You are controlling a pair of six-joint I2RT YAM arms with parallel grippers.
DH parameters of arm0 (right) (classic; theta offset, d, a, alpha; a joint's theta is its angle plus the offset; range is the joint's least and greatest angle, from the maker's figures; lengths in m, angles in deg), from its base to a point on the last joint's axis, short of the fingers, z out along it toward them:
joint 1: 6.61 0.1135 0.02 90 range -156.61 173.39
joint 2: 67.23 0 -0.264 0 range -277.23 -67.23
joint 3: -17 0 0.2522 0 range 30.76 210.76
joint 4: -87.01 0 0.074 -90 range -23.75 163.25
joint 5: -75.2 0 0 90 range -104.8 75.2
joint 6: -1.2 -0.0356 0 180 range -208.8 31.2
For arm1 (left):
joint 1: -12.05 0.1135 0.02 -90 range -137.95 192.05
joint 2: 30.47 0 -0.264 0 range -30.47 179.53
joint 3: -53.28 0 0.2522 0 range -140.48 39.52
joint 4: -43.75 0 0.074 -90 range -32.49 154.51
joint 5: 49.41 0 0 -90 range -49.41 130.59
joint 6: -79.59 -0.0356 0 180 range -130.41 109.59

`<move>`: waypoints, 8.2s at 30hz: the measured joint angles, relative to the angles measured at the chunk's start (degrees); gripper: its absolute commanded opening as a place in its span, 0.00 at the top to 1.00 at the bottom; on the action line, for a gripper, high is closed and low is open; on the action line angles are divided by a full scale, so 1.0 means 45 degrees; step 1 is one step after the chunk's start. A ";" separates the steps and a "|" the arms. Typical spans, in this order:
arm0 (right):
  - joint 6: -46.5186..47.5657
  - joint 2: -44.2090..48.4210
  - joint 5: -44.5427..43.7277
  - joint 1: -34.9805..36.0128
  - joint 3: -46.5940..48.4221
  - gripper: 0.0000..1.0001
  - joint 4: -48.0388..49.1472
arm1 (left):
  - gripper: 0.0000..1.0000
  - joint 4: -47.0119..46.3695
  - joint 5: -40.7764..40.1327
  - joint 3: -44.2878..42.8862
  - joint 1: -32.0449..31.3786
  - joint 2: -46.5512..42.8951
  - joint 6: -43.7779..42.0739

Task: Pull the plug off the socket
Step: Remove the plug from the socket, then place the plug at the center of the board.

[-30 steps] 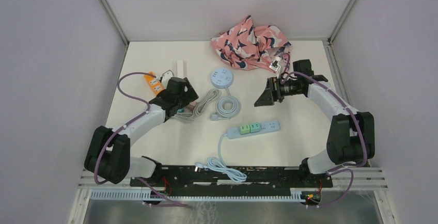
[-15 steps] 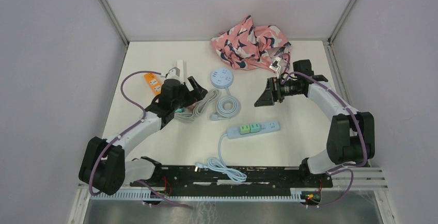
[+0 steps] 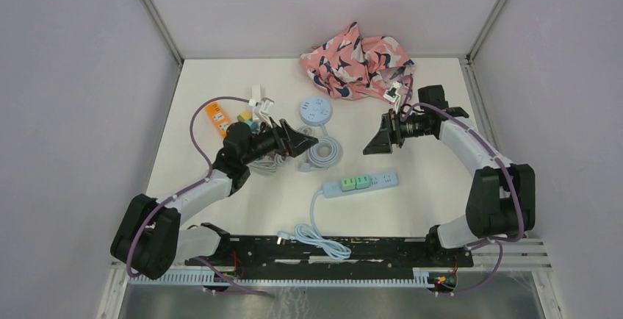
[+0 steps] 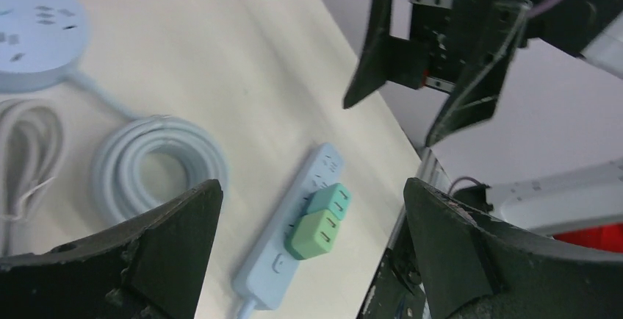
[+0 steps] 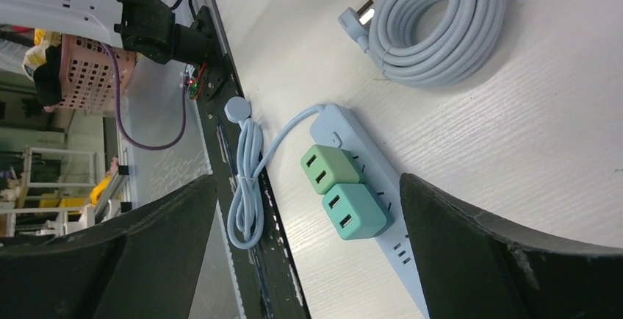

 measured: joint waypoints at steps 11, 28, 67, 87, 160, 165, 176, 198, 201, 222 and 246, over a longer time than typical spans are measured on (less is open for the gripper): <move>0.5693 0.3055 -0.0525 0.0010 0.0039 0.00 -0.2006 | 0.01 -0.1292 0.0559 0.0398 -0.3230 -0.1039 -0.2657; 1.1492 0.3181 -0.1491 0.1287 -0.1443 0.16 -0.3492 | 0.01 -0.3614 -0.0525 0.2623 -0.3429 -0.0845 -0.4473; 1.2726 0.1025 -0.6042 0.4945 -0.2035 0.78 -0.1447 | 0.44 -0.4707 -0.1656 0.0126 -0.6377 0.6207 -1.2046; 1.1793 0.0874 -0.5819 0.4376 -0.1841 1.00 -0.1676 | 0.97 -0.4639 -0.0641 -0.0481 -0.6334 0.6887 -1.1540; 1.4528 0.1768 -0.4017 0.3546 -0.2171 1.00 -0.2924 | 0.97 -0.3332 0.2720 -0.2186 -0.5027 0.7883 -1.0710; 1.1929 0.1826 -0.4386 0.3837 -0.2351 1.00 -0.1710 | 0.97 -0.3215 0.2895 -0.2181 -0.4920 0.7888 -1.0695; 1.1244 0.2302 -0.1598 0.1787 -0.2147 1.00 -0.1778 | 0.97 -0.3215 0.2691 -0.2181 -0.4867 0.7985 -1.0690; 0.8238 0.1316 0.0257 0.1103 -0.0107 1.00 -0.3449 | 0.10 -0.3895 -0.0967 0.0495 -0.4575 0.3662 -0.7873; 0.5688 0.1316 0.0452 0.0986 -0.0282 1.00 -0.1778 | 0.00 -0.3900 -0.1438 0.0947 -0.4323 0.2463 -0.7378; -0.3259 -0.1360 0.0651 0.0743 -0.0476 0.96 0.1851 | 0.06 -0.1321 -0.2783 -0.0573 -0.3871 0.1472 -0.1870; -0.3735 -0.1613 0.0369 0.0656 -0.0340 0.99 0.1758 | 0.36 0.8383 -1.2993 -0.7645 -0.9073 0.4711 -0.2584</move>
